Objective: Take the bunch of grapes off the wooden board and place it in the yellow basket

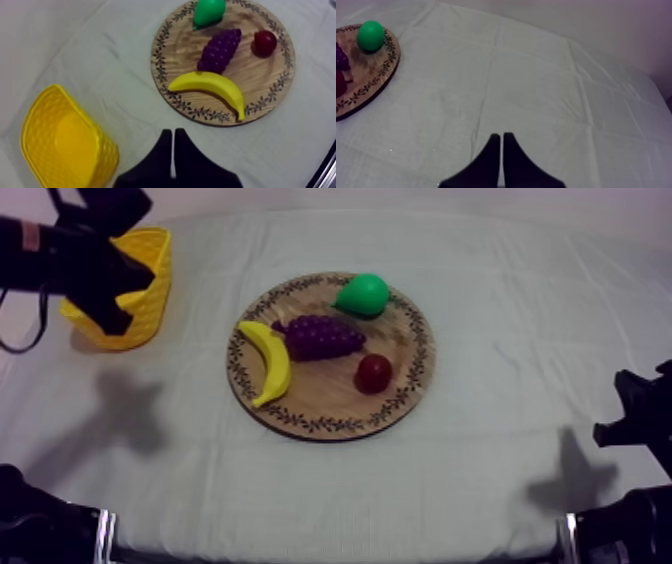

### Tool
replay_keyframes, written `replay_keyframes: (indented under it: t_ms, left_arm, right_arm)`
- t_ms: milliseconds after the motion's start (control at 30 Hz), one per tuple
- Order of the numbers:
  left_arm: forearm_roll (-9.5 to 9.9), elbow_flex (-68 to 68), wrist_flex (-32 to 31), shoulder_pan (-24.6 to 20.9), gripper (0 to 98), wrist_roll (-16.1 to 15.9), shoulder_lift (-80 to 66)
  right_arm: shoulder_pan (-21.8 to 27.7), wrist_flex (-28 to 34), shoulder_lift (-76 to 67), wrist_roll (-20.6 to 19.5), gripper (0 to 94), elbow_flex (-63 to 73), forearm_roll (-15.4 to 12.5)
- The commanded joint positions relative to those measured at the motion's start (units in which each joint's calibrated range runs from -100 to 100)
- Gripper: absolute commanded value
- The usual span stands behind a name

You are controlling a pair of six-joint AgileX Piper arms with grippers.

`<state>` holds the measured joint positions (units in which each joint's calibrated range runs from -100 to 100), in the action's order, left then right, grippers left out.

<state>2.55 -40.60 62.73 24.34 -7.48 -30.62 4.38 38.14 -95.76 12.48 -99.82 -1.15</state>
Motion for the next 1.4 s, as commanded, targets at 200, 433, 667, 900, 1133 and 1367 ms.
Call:
replay_keyframes:
  t_ms: [200,433,667,900,1133,1367]
  left_arm:
    - [0.05,15.89,8.48,2.46,0.0,-5.98,15.57]
    - [-0.17,23.36,12.68,4.57,0.0,-9.50,25.57]
    - [-0.61,29.97,14.56,6.37,0.0,-10.50,33.35]
    - [-0.77,37.45,17.12,7.78,0.0,-10.09,41.36]
    - [-0.94,45.55,18.49,8.61,0.0,-10.18,49.42]
    - [-0.93,49.40,18.44,9.03,7.8,-9.59,53.55]
  right_arm:
    - [-0.01,0.00,0.00,0.00,0.3,0.04,0.00]
    - [-0.01,0.00,0.00,0.00,0.3,0.04,0.00]
    - [-0.01,0.00,0.00,0.00,0.3,0.04,0.00]
    - [-0.01,0.00,0.00,0.00,0.3,0.04,0.00]
    - [-0.01,0.00,0.00,0.00,0.3,0.04,0.00]
    - [-0.01,0.00,0.00,0.00,0.3,0.04,0.00]
